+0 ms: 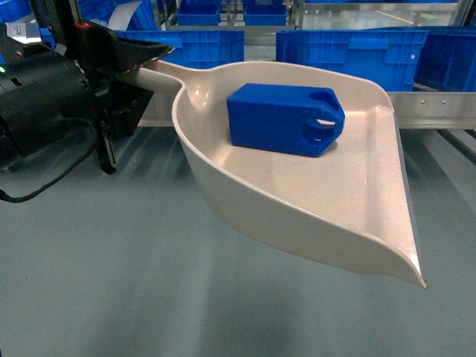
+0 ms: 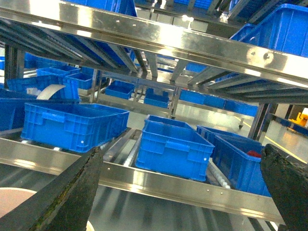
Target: Place part in tray to right shelf
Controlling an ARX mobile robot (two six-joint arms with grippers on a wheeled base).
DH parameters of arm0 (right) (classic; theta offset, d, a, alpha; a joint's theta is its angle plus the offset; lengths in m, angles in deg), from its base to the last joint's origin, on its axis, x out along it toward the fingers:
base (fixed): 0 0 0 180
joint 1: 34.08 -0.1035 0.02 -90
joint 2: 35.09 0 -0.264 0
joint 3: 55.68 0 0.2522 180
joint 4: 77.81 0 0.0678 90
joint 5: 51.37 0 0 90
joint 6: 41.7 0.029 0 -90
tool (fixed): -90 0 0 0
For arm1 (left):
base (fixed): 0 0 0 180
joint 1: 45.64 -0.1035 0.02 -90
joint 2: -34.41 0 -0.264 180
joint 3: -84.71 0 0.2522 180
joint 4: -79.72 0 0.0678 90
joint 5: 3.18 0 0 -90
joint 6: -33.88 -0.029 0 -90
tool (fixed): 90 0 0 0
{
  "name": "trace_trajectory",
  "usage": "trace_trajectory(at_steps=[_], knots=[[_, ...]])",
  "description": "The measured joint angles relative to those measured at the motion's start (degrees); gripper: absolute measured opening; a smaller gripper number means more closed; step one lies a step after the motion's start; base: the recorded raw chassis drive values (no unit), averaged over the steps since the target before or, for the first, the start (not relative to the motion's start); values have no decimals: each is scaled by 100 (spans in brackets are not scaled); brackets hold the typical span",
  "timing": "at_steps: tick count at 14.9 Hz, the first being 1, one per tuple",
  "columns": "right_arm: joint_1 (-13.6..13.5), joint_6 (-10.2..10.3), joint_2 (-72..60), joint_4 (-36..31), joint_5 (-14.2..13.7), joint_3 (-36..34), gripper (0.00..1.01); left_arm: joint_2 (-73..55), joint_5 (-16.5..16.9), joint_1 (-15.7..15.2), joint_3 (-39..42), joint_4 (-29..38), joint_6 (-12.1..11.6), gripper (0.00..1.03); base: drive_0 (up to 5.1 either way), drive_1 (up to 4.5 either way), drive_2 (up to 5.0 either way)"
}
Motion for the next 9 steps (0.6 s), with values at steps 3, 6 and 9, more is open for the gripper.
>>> trace_trajectory(at_steps=[3, 6, 9], knots=[[2, 0, 2, 2, -2, 0, 98, 0, 0, 33, 0, -31, -4, 14, 455, 295, -361], [0, 2, 0, 11, 7, 0, 98, 0, -22, -15, 0, -33, 0, 14, 304, 188, -495], [0, 2, 2, 13, -4, 0, 98, 0, 2, 44, 0, -52, -4, 14, 16, 421, -389]])
